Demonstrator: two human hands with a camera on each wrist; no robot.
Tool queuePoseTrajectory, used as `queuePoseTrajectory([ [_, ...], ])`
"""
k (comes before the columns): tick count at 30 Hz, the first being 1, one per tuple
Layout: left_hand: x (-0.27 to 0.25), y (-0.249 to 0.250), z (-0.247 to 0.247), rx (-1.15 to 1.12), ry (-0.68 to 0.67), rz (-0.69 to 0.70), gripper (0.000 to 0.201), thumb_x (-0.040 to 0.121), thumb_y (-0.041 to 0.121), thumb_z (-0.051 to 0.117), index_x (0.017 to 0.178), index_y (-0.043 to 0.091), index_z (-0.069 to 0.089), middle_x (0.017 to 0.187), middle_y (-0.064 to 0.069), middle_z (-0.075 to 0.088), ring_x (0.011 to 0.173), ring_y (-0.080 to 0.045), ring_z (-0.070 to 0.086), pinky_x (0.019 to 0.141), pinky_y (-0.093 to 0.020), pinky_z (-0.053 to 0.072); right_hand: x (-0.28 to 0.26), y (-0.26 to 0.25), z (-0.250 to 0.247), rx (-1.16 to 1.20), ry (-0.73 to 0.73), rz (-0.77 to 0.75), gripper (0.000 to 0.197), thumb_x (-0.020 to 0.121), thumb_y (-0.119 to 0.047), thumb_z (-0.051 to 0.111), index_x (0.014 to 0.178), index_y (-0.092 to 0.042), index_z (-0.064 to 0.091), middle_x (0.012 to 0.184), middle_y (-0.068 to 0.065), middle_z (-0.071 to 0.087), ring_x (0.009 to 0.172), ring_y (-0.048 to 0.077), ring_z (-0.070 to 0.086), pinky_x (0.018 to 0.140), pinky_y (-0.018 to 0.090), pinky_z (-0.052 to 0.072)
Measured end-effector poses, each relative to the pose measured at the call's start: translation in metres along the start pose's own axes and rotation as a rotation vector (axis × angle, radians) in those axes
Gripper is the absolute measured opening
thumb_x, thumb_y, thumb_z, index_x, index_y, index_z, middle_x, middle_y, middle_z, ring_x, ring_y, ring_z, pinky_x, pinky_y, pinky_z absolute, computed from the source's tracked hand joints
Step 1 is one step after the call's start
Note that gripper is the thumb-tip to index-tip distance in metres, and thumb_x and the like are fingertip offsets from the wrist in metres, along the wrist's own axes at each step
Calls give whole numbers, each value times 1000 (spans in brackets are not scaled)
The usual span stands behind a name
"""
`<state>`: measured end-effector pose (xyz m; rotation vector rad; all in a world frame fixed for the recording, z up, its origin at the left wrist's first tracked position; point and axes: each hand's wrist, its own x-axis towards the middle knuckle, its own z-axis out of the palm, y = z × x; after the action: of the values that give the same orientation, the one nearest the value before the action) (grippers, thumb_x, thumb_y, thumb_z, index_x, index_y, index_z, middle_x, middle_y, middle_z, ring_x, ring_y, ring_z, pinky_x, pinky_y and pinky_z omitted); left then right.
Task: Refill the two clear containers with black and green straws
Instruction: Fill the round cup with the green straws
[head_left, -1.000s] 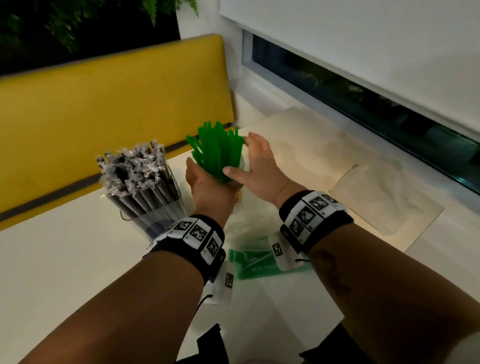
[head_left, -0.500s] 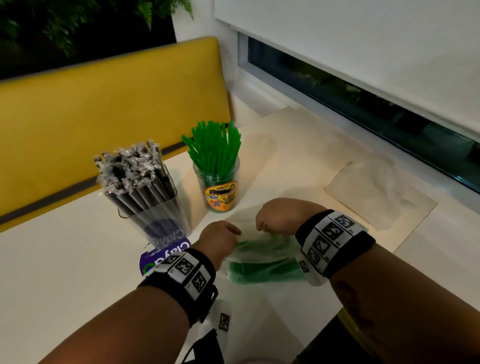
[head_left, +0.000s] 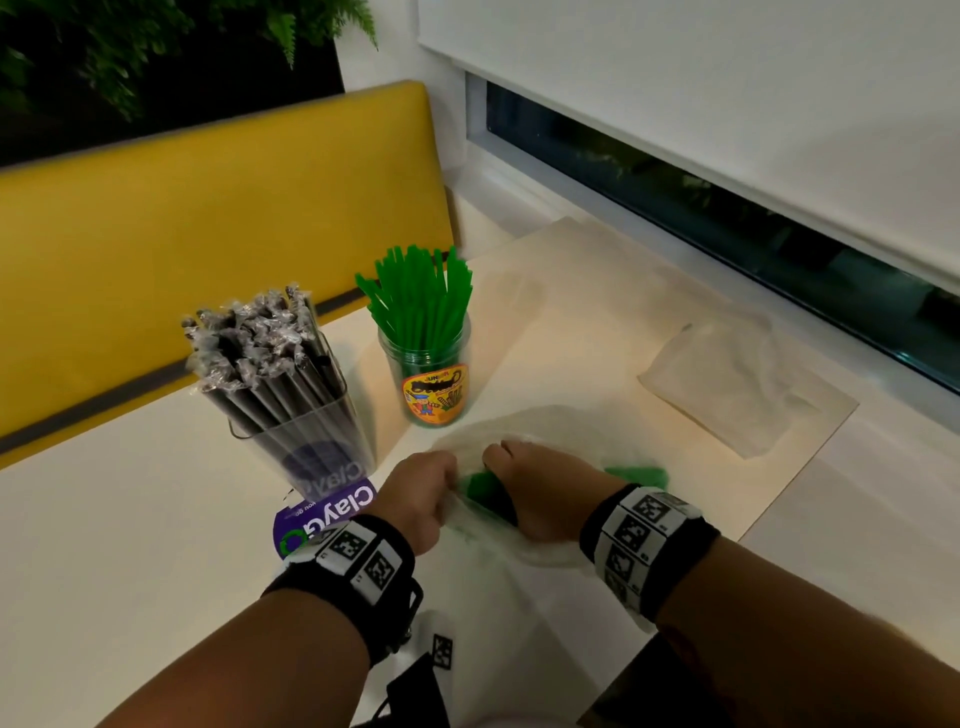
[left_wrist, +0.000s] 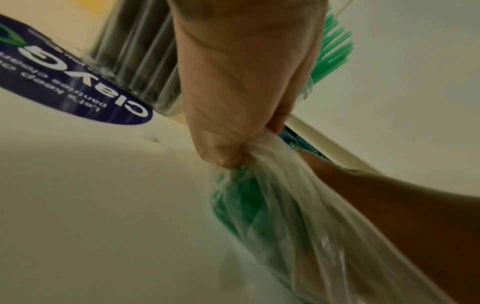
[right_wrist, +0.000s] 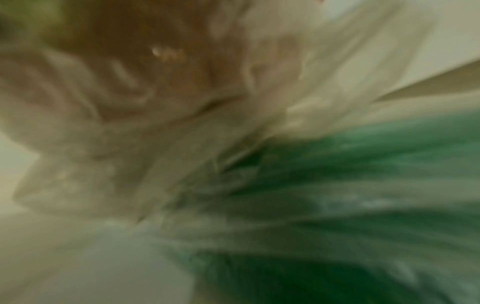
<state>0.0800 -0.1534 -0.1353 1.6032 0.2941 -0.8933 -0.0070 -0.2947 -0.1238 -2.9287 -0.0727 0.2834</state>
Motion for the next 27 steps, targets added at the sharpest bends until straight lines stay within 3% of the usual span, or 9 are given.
queuePoseTrajectory([
  [2,-2,6,-2,245,-116,6,40,53,14,55,93,10,56,88,-15,54,71,-23,53,61,-29,43,-1,3,5,28,83,-40,25,84,-36,58,98,-19,47,97,3,54,86,26,56,70,38,53],
  [4,-2,11,-4,447,-93,12,76,55,25,59,129,23,43,112,-9,60,97,-24,60,73,-33,53,-1,5,8,57,131,-67,24,86,-39,57,97,-19,49,97,3,55,86,24,55,75,40,53],
  [7,-5,18,-3,680,-100,94,85,68,30,59,144,36,21,111,-8,62,96,-26,61,82,-44,56,0,6,7,87,178,-99,32,86,-43,58,102,-16,56,98,5,58,87,26,56,80,37,50],
  [10,6,13,-2,725,-32,142,82,81,19,57,150,29,13,113,-14,63,95,-30,65,84,-52,58,-3,4,3,185,212,-119,47,82,-48,61,110,-10,58,103,9,59,91,27,57,83,35,49],
  [13,14,4,-2,520,1,92,75,73,13,55,141,31,28,111,-11,62,94,-32,66,78,-53,60,-5,6,-1,234,177,-103,49,80,-44,67,112,-9,55,106,10,58,93,28,56,82,38,50],
  [17,12,1,0,216,38,4,23,79,3,46,98,11,55,104,-16,62,94,-35,63,83,-46,55,-5,6,-7,209,96,-72,57,82,-45,68,125,-11,51,116,8,61,100,28,59,88,38,51],
  [21,13,-4,3,18,35,-65,16,75,4,44,78,10,58,86,-16,59,84,-29,56,77,-37,46,0,1,-13,97,-76,19,84,79,-51,65,147,-18,30,131,9,59,117,31,58,98,36,47],
  [24,8,-3,9,-34,-2,-73,17,83,8,42,73,13,55,70,-11,55,70,-25,53,67,-32,44,7,1,-15,71,-27,-27,66,73,-51,67,126,-17,50,113,6,60,101,27,58,89,37,51],
  [27,10,-1,10,-73,6,-78,16,84,8,43,72,14,51,68,-10,50,65,-24,50,63,-31,40,11,2,-11,32,36,-100,45,77,-57,51,96,-17,57,88,3,56,79,23,52,73,38,50],
])
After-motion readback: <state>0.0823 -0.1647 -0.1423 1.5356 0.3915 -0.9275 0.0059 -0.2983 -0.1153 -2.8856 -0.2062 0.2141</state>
